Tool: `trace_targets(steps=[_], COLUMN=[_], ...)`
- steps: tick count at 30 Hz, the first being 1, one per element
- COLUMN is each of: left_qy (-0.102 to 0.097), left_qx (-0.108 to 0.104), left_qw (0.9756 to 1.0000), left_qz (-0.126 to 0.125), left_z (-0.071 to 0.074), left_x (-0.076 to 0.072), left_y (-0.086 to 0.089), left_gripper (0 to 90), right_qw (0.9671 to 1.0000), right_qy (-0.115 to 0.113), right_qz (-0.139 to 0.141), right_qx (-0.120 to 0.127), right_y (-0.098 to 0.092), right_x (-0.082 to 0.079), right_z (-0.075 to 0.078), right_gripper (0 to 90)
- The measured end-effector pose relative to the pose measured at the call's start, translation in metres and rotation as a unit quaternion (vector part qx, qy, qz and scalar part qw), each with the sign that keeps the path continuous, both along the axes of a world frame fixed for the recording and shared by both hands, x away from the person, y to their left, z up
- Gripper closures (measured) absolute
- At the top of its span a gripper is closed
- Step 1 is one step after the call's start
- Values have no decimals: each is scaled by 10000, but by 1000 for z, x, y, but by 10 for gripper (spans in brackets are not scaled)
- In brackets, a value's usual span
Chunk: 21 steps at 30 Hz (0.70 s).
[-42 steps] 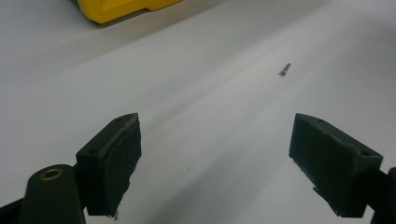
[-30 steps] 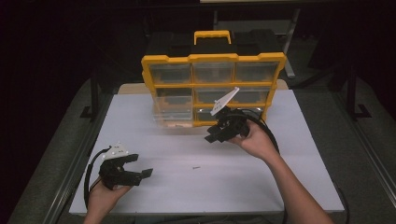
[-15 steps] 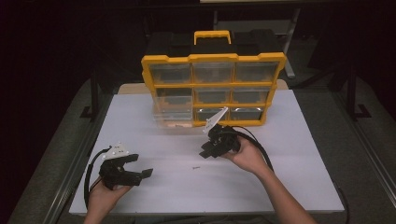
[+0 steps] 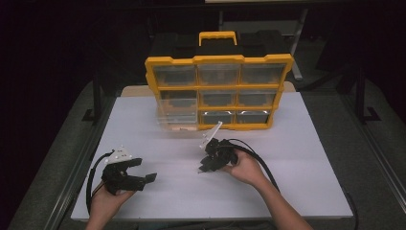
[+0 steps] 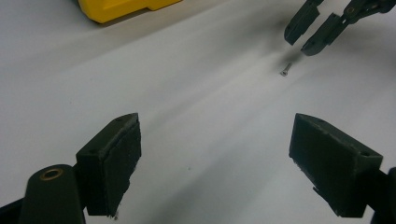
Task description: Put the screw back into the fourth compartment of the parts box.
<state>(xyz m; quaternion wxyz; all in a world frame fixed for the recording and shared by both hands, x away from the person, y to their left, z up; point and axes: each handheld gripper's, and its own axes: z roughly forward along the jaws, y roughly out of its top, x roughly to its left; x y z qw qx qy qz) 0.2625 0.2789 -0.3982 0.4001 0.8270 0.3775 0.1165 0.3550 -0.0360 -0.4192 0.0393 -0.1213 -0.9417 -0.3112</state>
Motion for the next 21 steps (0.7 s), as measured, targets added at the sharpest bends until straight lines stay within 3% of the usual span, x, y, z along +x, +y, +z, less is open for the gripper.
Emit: trace_targets(steps=[11,13,21], left_qy=[10,6,-24], left_qx=[-10,-12,23], left_qw=[10000,10000,10000], left_qz=[21,22,-11], left_z=[0,0,0], left_x=[0,0,0], left_y=[0,0,1], left_gripper=[165,165,165], right_qw=[9994,9995,9989], right_qy=[-132,-72,-184], right_qz=[215,167,197], right_qx=[-228,-268,-373], right_y=[14,15,17], right_x=[-4,-4,-3], right_z=[-11,-13,-15], right_gripper=[767,776,862])
